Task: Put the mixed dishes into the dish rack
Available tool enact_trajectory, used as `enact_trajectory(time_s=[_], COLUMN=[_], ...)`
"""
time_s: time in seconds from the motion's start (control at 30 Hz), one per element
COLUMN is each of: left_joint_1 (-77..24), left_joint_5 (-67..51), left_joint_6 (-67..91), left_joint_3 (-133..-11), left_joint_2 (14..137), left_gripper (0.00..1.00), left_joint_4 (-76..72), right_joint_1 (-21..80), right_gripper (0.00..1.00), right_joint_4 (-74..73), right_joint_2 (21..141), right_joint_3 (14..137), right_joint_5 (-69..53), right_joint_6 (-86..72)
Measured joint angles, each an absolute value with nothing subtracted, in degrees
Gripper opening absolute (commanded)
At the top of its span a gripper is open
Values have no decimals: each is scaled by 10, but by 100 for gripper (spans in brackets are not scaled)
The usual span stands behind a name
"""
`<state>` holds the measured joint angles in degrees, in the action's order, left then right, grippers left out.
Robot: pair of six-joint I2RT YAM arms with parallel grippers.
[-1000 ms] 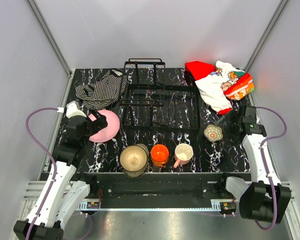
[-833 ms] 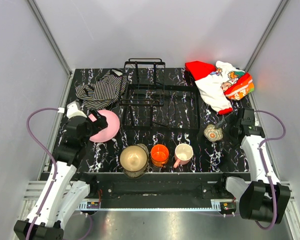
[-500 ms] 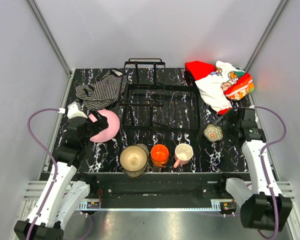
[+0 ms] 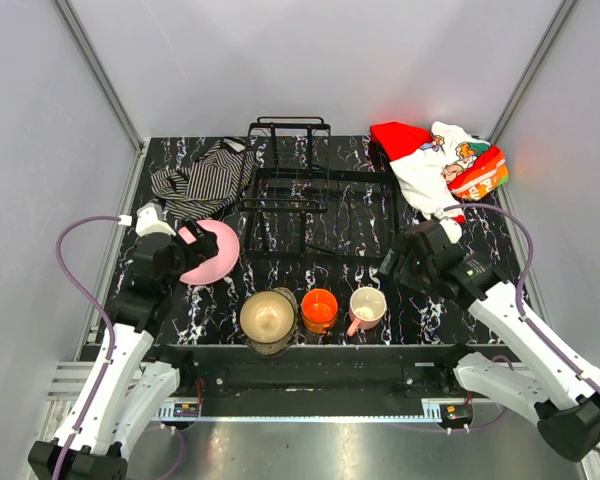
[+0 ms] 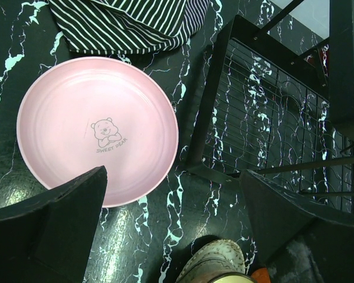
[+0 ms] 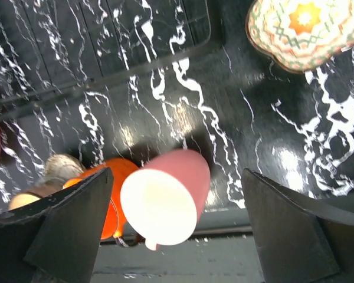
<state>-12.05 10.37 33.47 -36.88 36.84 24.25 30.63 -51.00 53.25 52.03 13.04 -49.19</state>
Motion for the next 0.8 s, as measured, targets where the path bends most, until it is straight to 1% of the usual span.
enact_trajectory(time_s=[0.2, 0.23, 0.33, 0.43, 0.53, 0.63, 0.8], left_joint_1=[-121, -122, -136, -175, -237, -316, -520], left_joint_5=[87, 81, 60, 50, 52, 70, 165], left_joint_6=[328, 323, 302, 284, 280, 281, 293], left_joint_3=[-369, -369, -369, -371, -384, -405, -438], left_joint_2=[367, 366, 350, 322, 304, 311, 366], left_gripper=[99, 99, 99, 96, 94, 93, 93], left_joint_4=[242, 241, 238, 234, 235, 234, 241], right_joint_1=[396, 405, 424, 427, 427, 427, 427], right_gripper=[91, 91, 97, 98, 100, 100, 100], right_joint_4=[-570, -578, -599, -609, -620, -630, -633], right_joint_2=[553, 556, 555, 517, 462, 445, 475], right_joint_3=[553, 553, 552, 542, 535, 539, 540], right_joint_5=[193, 198, 215, 247, 278, 300, 321], right_joint_6=[-542, -550, -576, -610, -633, -642, -645])
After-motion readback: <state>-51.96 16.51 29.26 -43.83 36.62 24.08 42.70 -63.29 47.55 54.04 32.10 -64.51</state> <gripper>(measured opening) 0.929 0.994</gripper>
